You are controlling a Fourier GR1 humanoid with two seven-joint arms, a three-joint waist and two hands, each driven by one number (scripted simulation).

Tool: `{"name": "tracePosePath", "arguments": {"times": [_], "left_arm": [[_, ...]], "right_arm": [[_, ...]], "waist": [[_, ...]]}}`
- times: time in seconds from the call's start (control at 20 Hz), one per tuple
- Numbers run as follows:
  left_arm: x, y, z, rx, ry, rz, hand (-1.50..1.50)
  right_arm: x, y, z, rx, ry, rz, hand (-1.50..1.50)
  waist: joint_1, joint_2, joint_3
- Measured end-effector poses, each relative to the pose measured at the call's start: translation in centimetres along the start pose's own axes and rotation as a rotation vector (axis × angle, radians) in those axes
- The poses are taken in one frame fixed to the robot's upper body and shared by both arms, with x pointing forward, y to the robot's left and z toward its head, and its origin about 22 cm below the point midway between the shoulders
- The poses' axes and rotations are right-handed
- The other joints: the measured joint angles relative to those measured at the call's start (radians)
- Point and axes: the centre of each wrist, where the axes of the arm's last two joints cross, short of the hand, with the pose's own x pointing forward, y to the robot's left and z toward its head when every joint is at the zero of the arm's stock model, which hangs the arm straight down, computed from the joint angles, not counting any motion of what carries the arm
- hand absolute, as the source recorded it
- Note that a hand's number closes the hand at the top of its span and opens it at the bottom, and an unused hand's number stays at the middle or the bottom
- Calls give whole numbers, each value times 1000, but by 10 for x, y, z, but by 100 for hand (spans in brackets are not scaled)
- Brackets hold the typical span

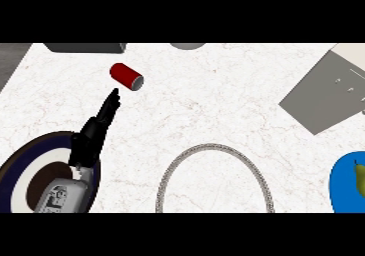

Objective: Pick the croissant from the placemat and place it in the tiered shelf

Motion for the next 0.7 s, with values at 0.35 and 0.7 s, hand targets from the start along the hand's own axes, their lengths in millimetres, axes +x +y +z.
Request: {"name": "tracePosePath", "arguments": {"times": [0.35,0.7], "left_arm": [[2,3,0,-3,-1,1,0],[0,2,-5,-2,-4,-2,0]], "right_arm": [[-24,25,-16,-53,53,-203,150],[-44,42,-28,-63,67,-317,150]], "waist": [[4,2,0],[0,2,0]]}}
